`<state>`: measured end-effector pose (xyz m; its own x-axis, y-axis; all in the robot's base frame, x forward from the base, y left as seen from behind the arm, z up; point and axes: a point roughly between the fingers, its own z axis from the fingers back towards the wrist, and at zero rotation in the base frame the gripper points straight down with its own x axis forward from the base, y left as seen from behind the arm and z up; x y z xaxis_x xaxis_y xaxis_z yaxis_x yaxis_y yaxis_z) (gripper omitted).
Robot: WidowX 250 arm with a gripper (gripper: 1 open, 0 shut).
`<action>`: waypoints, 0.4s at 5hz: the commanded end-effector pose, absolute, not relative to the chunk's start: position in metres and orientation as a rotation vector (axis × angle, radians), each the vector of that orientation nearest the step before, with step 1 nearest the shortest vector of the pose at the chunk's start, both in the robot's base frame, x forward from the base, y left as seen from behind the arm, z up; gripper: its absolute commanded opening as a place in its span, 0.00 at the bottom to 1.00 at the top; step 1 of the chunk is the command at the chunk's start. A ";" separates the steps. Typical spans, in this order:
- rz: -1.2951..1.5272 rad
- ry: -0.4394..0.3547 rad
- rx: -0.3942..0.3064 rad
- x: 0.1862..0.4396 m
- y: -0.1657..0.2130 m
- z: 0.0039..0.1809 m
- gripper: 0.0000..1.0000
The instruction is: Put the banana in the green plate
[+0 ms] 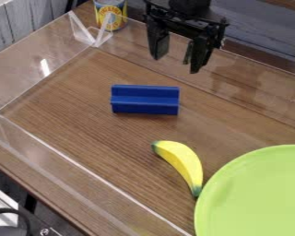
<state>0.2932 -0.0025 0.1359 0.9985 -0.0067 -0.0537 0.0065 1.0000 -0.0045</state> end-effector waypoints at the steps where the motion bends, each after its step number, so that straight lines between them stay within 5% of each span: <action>1: 0.017 0.066 -0.009 0.288 -0.006 0.130 1.00; 2: 0.070 0.071 -0.016 0.277 -0.014 0.123 1.00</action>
<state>0.2741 -0.0130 0.1068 0.9881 0.0715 -0.1360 -0.0730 0.9973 -0.0062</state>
